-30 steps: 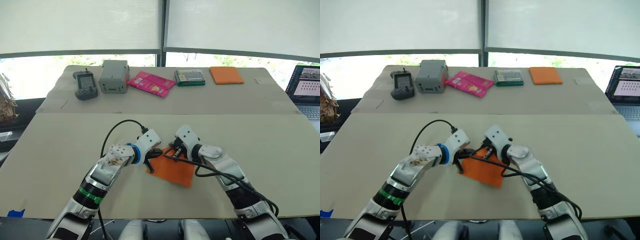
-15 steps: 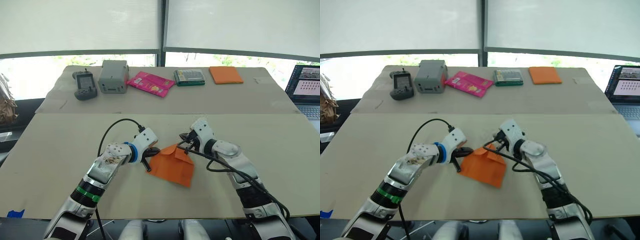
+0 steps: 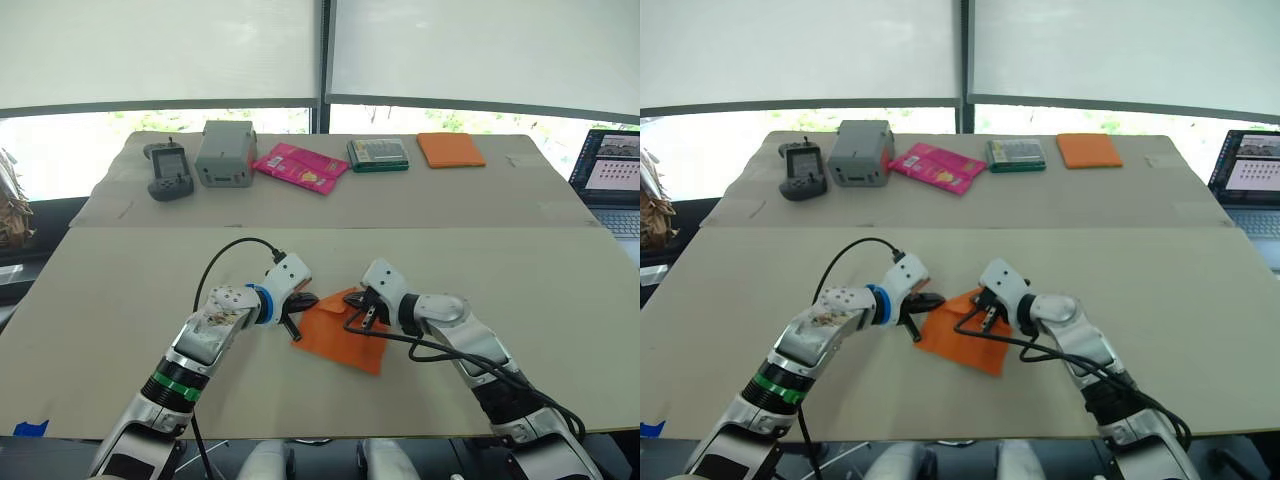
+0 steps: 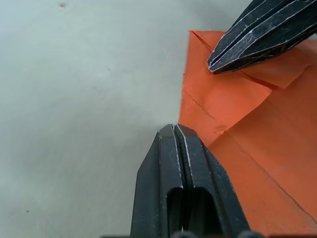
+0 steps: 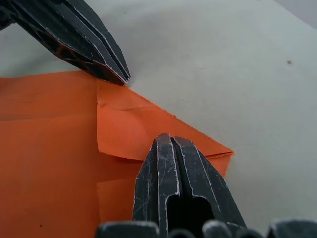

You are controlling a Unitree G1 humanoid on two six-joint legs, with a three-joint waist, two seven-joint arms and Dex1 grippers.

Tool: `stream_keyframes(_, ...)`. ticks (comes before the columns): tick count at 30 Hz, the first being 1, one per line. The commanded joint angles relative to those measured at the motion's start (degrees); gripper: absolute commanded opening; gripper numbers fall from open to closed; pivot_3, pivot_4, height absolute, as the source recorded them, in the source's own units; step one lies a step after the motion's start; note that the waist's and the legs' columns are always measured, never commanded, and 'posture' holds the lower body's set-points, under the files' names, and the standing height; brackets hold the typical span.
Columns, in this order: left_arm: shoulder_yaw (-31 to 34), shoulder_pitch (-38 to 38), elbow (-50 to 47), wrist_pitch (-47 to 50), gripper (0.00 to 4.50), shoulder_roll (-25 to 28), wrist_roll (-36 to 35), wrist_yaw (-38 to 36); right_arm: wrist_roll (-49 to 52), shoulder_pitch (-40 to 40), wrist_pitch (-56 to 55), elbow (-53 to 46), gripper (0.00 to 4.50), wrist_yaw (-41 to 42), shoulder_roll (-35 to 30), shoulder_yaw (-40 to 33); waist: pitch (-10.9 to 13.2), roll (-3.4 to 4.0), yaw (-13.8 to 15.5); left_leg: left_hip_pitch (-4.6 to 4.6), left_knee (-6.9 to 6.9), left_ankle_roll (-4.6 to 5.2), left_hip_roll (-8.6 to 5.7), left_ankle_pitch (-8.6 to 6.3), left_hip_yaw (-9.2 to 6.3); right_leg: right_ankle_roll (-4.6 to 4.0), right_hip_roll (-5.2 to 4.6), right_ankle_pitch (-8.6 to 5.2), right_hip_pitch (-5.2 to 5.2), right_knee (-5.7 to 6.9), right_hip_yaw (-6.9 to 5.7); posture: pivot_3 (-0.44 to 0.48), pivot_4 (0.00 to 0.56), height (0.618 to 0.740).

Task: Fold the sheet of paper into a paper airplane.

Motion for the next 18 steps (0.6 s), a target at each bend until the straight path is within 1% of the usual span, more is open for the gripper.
stream_keyframes(1,1.5,-0.1,-1.6,-1.1,0.04,-0.7,-2.1,-1.2,-2.5,0.0,-1.7,2.1,0.00,1.2,-1.1,2.0,0.0,0.00,0.0,0.00,0.00,0.00,0.01,0.00,0.00,0.00,0.02,0.00,0.00,0.00,-0.01,0.000,0.150,0.740)
stream_keyframes(3,1.0,-0.1,-2.9,-1.9,0.04,-1.4,-3.3,-2.4,-3.3,0.1,-2.2,2.5,0.00,1.7,-1.5,2.6,0.0,0.00,0.0,-0.01,0.00,0.00,0.01,0.00,0.00,0.00,0.00,0.00,0.00,-0.01,0.00,0.000,0.150,0.740)
stream_keyframes(4,-0.2,-0.3,-2.8,-2.6,0.04,-1.1,-2.5,-3.0,-3.5,0.2,-2.4,2.4,0.00,1.9,-1.6,2.7,0.0,0.00,0.0,-0.01,0.00,0.00,0.00,0.00,0.00,0.00,-0.01,0.00,0.01,-0.02,0.00,0.000,0.150,0.740)
stream_keyframes(7,-3.1,-1.3,-0.2,-5.4,0.04,-0.6,0.4,-3.7,-3.4,0.3,-2.2,1.6,0.00,2.0,-1.7,2.3,0.0,0.00,0.0,0.01,0.00,0.00,0.00,0.00,0.00,0.00,-0.01,0.00,0.03,-0.01,0.00,0.000,0.150,0.740)
stream_keyframes(13,-5.2,-2.8,3.5,-7.7,0.04,-2.5,0.9,-5.1,-3.3,1.3,-0.7,-0.8,0.00,1.7,-2.5,1.1,0.0,0.00,0.2,-0.01,0.02,0.00,-0.04,0.00,0.00,0.00,-0.03,0.00,0.03,-0.02,0.00,0.000,0.150,0.740)
stream_keyframes(18,-7.4,-3.2,5.7,-10.1,0.04,-3.4,1.9,-7.2,-2.3,2.8,3.0,-4.8,0.00,0.8,-3.1,-1.2,0.0,0.00,0.4,-0.05,0.02,0.00,-0.05,0.00,0.00,0.00,-0.04,0.00,0.02,-0.04,-0.01,0.000,0.150,0.740)
